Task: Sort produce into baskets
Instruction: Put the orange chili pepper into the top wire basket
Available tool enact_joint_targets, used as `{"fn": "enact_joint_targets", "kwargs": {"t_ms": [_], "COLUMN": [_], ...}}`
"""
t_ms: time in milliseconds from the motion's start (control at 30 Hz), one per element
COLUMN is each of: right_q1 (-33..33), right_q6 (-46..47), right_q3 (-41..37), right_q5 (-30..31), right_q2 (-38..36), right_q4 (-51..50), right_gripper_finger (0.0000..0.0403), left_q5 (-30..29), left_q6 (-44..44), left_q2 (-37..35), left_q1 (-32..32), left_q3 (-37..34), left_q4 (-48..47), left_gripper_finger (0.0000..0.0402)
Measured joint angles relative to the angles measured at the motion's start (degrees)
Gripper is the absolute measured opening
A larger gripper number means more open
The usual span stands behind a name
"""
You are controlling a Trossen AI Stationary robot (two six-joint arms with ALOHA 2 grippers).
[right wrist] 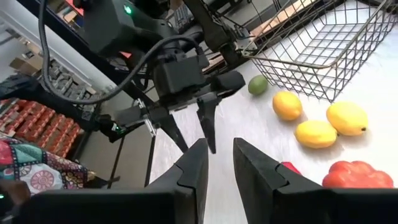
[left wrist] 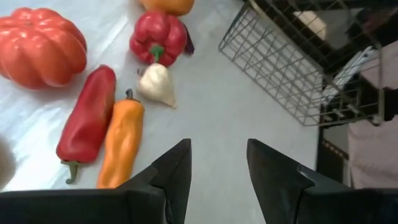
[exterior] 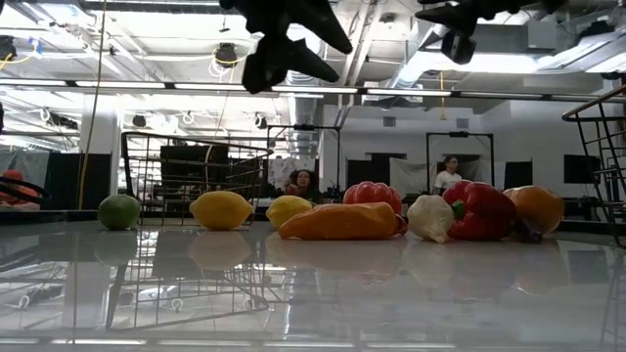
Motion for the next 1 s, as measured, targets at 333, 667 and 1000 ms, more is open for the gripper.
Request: {"fn": "enact_joint_targets", "kwargs": {"t_ms": [333,667,1000], "right_q1": [1.3,4.2,4.0], "right_q6": [-0.9,-2.3,-2.4], "right_q3": [0.0,0.0,-0.1], "right_q5": [3.5,6.5,8.7], "right_q2": [-4.3,-5.4,-8.0], "right_q4": [-5.3,-7.1,-7.0], "right_gripper_finger": [0.0105,0.0105,0.0105], "left_q5": [-5.2,-11.2,-12.1], "left_q6": [-0.5,-4.3,-7.0], "left_q2": [2.2,2.2,2.3], "left_q1": [-0.1,-1.4,-2.8], "left_q3": [5.8,8.0,8.0], "left_q4": [-10.5,-15.0,-14.3], "left_gripper_finger": [0.0142,0.0142,0.0142]}}
